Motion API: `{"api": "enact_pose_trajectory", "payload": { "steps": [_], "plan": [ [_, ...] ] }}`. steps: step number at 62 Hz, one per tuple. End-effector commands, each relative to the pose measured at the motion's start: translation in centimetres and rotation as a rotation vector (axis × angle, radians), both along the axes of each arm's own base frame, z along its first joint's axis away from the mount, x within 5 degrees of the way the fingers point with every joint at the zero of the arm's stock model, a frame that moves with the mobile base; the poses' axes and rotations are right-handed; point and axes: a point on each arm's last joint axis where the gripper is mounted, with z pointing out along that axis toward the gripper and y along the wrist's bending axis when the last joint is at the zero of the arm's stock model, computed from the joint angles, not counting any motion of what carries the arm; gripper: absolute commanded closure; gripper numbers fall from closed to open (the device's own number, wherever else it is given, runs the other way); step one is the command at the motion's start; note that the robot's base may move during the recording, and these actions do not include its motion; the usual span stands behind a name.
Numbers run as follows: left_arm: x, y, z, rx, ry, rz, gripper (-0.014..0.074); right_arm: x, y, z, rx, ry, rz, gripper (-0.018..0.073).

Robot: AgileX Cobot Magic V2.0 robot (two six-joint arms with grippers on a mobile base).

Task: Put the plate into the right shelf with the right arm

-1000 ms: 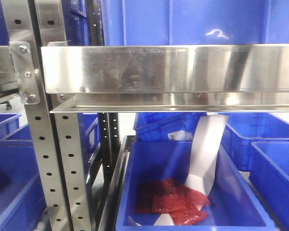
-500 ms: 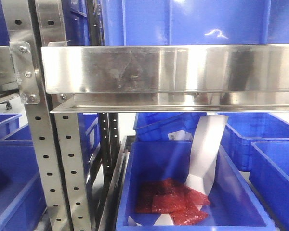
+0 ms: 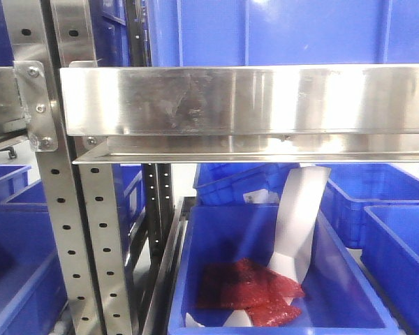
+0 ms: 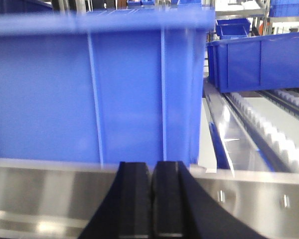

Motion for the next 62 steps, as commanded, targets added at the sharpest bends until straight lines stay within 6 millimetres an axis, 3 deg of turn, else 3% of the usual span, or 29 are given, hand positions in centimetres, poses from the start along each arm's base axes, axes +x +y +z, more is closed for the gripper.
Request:
{"api": "enact_pose_trajectory", "payload": {
  "steps": [1,9,21,40,62],
  "plan": [
    [-0.1,0.1,0.5,-0.018,-0.089,0.009,0.0724,-0.6,-0.1,0.5,0.001,-0.124,-0.006,0.0495],
    [-0.1,0.1,0.5,-0.018,-0.089,0.009,0.0724,-0.9,-0.2,-1.6,-0.006,-0.056,-0.006,0.0495],
    [-0.1,0.1,0.5,-0.018,-0.089,0.009,0.0724,-1.1,-0.2,-2.9,-0.011,-0.012,-0.005,0.0495],
    [-0.1,0.1,0.5,-0.018,-0.089,0.009,0.0724,-1.1,-0.2,-3.2,-0.012,0.0,-0.005,0.0495],
    [-0.1,0.1,0.5,-0.018,-0.089,0.009,0.0724,-3.2,-0.5,-3.8,-0.009,-0.009,-0.007,0.0495]
  ]
}}
